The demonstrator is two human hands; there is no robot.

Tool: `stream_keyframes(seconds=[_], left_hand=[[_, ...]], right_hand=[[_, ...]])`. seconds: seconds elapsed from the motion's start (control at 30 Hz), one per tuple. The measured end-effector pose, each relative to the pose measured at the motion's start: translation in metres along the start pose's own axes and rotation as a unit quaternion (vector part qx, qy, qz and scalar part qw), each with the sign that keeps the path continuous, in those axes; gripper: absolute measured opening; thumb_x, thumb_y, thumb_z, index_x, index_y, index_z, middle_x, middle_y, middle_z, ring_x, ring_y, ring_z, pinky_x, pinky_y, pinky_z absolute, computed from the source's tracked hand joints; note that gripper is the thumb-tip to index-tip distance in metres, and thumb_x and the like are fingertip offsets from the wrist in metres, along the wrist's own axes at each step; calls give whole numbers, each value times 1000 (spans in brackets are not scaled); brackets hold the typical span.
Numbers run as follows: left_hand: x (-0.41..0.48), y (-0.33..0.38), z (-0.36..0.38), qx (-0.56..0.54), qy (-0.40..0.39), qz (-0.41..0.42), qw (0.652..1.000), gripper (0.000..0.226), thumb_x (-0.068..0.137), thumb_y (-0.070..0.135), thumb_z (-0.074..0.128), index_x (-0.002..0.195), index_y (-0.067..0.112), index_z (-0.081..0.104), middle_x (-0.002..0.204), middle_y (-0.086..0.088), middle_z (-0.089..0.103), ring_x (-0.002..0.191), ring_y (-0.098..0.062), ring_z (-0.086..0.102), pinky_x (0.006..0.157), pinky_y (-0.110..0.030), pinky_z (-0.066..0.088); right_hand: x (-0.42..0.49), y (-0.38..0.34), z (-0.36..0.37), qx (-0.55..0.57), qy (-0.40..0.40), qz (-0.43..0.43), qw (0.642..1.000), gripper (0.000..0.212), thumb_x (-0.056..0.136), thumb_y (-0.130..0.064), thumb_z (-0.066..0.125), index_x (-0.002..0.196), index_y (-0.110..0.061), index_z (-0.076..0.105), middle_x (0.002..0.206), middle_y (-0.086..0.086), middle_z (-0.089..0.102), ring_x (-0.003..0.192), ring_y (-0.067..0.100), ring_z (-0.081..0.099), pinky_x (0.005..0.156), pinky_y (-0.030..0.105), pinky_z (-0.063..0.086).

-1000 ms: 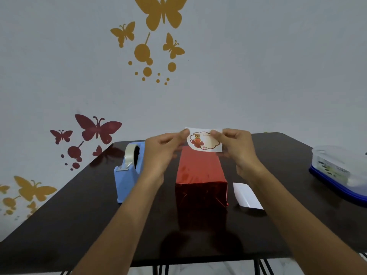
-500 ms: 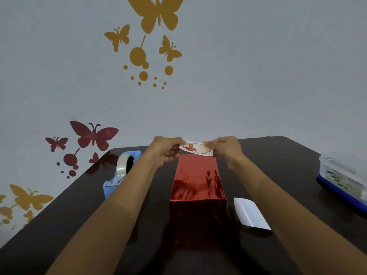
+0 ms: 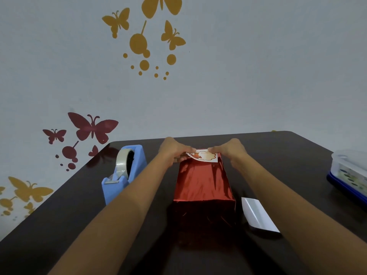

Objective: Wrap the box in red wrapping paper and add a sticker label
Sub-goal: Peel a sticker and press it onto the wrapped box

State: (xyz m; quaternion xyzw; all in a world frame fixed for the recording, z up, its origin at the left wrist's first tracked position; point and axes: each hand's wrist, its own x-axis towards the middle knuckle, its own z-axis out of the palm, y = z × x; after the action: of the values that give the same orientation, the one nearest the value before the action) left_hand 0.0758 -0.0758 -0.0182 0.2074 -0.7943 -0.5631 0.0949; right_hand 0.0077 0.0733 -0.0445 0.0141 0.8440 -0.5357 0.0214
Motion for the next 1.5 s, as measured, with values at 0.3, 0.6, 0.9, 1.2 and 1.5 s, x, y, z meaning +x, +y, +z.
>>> stream_keyframes(seconds=[0.3, 0.6, 0.9, 1.2, 1.5], left_hand=[[10, -8, 1, 71, 25, 18, 997, 30, 71, 23, 82, 81, 0, 67, 65, -5, 65, 48, -8, 53, 41, -16, 39], [4, -21, 20, 338, 113, 155, 921, 37, 75, 36, 77, 77, 3, 61, 86, -12, 66, 82, -27, 63, 60, -30, 40], [3, -29, 19, 36, 40, -39, 998, 103, 74, 54, 72, 144, 1, 17, 140, -15, 44, 123, -32, 49, 99, -43, 45], [1, -34, 10, 2, 30, -9, 1000, 81, 78, 49, 71, 137, 5, 38, 129, -12, 54, 108, -28, 57, 70, -34, 48], [-12, -40, 4, -104, 0, -9, 995, 60, 89, 23, 65, 138, 5, 35, 124, -14, 58, 101, -23, 60, 67, -28, 47]], right_hand=[[6, 5, 6, -6, -5, -6, 1000, 48, 63, -35, 84, 89, -12, 51, 107, 10, 65, 105, 30, 56, 99, 48, 40], [-20, 6, 7, -144, 40, -117, 982, 30, 79, -27, 75, 101, -8, 68, 106, 10, 66, 95, 26, 62, 69, 29, 45], [-20, 8, 10, -41, 2, -80, 996, 60, 76, -42, 74, 123, -13, 53, 124, 5, 58, 115, 25, 53, 84, 32, 43], [-25, 16, 9, 132, -10, -40, 990, 83, 78, -27, 76, 145, -15, 30, 142, 10, 44, 127, 29, 45, 100, 38, 43], [-37, 25, 3, 241, -110, -25, 964, 82, 90, -7, 61, 151, -24, 9, 150, 9, 34, 104, 25, 62, 74, 35, 56]])
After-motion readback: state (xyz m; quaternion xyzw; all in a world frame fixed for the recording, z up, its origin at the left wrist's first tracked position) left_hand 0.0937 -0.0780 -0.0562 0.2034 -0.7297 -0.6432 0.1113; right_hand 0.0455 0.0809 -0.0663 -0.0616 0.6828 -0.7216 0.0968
